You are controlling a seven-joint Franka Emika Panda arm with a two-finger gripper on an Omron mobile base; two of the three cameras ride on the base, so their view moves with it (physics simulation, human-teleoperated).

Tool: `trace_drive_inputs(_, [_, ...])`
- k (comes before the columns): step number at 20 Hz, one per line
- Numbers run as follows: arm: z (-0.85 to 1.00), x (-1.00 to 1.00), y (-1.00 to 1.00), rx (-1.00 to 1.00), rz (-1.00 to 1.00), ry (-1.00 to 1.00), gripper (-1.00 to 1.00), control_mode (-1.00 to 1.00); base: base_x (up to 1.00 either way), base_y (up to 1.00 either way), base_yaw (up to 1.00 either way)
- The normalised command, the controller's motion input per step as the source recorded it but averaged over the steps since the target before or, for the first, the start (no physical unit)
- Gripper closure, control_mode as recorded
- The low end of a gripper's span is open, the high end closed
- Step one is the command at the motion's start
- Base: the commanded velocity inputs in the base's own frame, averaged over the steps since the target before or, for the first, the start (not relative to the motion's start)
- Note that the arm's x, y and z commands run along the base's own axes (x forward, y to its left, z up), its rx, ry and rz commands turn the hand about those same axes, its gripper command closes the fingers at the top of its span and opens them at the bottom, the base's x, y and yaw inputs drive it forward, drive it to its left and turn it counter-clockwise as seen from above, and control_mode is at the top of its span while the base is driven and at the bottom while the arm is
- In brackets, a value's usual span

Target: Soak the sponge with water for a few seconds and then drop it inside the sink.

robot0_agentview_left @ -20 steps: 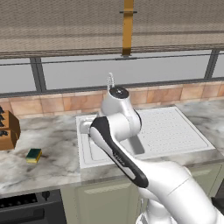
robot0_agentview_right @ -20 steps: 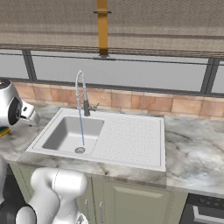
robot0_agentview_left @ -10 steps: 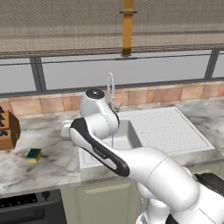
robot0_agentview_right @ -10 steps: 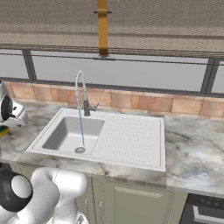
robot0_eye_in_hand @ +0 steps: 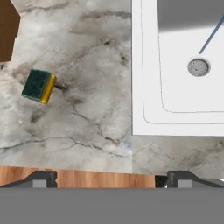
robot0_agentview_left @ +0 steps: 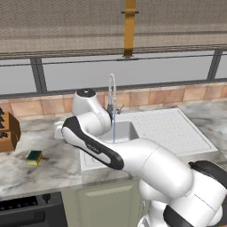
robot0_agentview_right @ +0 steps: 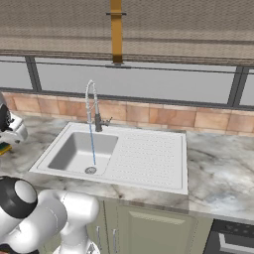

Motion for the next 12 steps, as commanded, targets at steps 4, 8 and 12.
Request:
trace_drive_inputs(4, [-0.28, 0.00, 0.00, 0.00, 0.00, 0.00, -1.00, -1.00, 0.00, 0.00, 0.00])
trace_drive_inputs(8, [-0.43, 0.00, 0.00, 0.00, 0.00, 0.00, -1.00, -1.00, 0.00, 0.00, 0.00])
trace_drive_inputs(12, [-0.27, 0.00, 0.03, 0.00, 0.00, 0.00, -1.00, -1.00, 0.00, 0.00, 0.00])
